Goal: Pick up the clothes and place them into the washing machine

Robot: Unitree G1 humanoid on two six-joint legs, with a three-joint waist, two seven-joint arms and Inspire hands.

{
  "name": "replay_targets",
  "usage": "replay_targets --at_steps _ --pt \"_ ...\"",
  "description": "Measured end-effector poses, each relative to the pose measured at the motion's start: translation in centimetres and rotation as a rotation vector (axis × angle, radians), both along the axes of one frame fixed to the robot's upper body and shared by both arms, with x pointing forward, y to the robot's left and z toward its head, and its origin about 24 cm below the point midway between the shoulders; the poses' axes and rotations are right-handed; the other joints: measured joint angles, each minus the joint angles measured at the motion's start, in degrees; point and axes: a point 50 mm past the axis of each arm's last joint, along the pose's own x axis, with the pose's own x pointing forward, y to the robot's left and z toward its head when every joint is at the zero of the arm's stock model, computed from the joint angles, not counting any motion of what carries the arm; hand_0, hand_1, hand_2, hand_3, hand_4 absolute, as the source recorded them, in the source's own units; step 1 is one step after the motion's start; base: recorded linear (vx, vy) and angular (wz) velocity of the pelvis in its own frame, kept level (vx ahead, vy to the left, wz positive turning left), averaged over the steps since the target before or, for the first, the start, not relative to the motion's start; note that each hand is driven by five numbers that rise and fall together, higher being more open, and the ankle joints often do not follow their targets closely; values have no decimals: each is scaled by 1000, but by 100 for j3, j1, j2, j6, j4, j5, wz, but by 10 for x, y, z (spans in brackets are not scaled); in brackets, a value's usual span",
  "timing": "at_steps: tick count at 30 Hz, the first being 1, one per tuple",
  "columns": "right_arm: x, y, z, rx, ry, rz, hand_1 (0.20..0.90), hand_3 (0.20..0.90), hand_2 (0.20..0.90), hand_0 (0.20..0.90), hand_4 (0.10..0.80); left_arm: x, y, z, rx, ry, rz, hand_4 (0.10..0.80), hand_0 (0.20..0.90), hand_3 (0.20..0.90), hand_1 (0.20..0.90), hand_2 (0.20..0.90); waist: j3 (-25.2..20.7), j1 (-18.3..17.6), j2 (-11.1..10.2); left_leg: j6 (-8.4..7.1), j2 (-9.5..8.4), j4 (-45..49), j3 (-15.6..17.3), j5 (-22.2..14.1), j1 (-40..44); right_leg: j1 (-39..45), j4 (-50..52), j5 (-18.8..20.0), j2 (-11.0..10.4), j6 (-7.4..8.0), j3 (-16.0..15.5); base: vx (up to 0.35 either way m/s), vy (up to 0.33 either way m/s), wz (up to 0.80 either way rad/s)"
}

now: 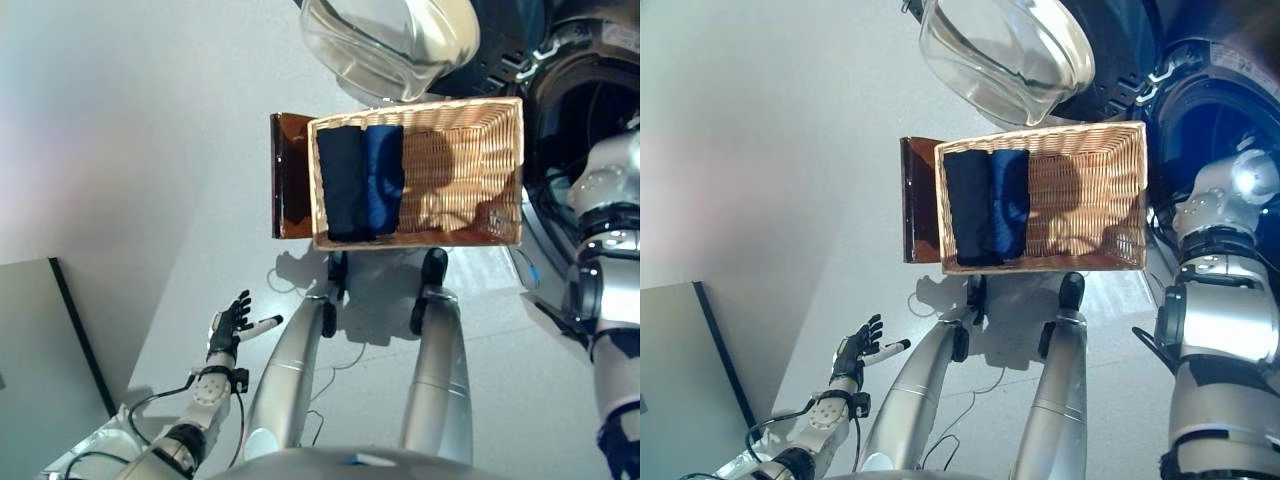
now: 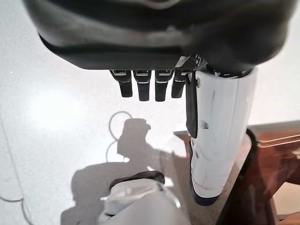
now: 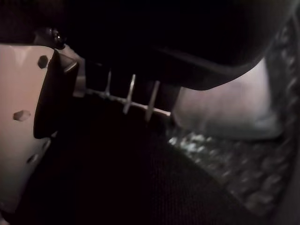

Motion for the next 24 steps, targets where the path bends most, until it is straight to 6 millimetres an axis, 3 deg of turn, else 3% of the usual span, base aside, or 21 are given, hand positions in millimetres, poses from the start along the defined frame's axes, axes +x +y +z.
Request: replay_targets --at_steps 4,7,12,17,18,19,24 --pt "-13 -13 15 -14 -37 -52 200 200 200 200 300 7 -2 7 -13 -41 -12 800 900 900 900 900 180 30 183 -75 -186 -436 -46 196 333 9 268 -228 -204 -37 98 16 15 29" --pt "-17 -15 24 -51 -35 -68 200 200 200 200 300 5 1 6 -10 -37 -2 800 900 900 900 900 180 41 268 -116 -242 -583 -46 240 465 11 336 -281 -215 -69 142 34 16 1" --pt "-28 -23 47 -167 26 -138 200 200 200 200 300 6 0 8 -13 -49 -6 800 900 900 900 900 158 57 307 -116 -231 -628 44 241 577 24 342 -271 -196 -54 263 18 11 -8" --pt "-31 -28 56 -192 69 -147 200 200 200 200 300 6 -1 8 -14 -53 -10 800 900 900 900 900 154 148 343 -79 -230 -610 165 228 606 14 299 -213 -121 1 418 8 -1 -11" --pt "-32 -28 58 -211 80 -152 227 227 227 227 320 6 0 7 -13 -50 -8 800 900 900 900 900 146 176 355 -71 -230 -611 196 224 615 17 281 -197 -117 14 441 11 -18 -13" --pt "-32 -29 59 -220 96 -155 900 900 900 900 800 5 0 7 -13 -49 -8 800 900 900 900 900 139 174 364 -63 -230 -611 206 223 618 22 266 -188 -114 25 452 16 -20 -9" --pt "-30 -31 59 -224 153 -146 900 900 900 900 800 5 0 7 -14 -48 -9 800 900 900 900 900 138 165 365 -45 -230 -615 230 225 622 32 228 -141 -112 41 468 3 -4 -1"
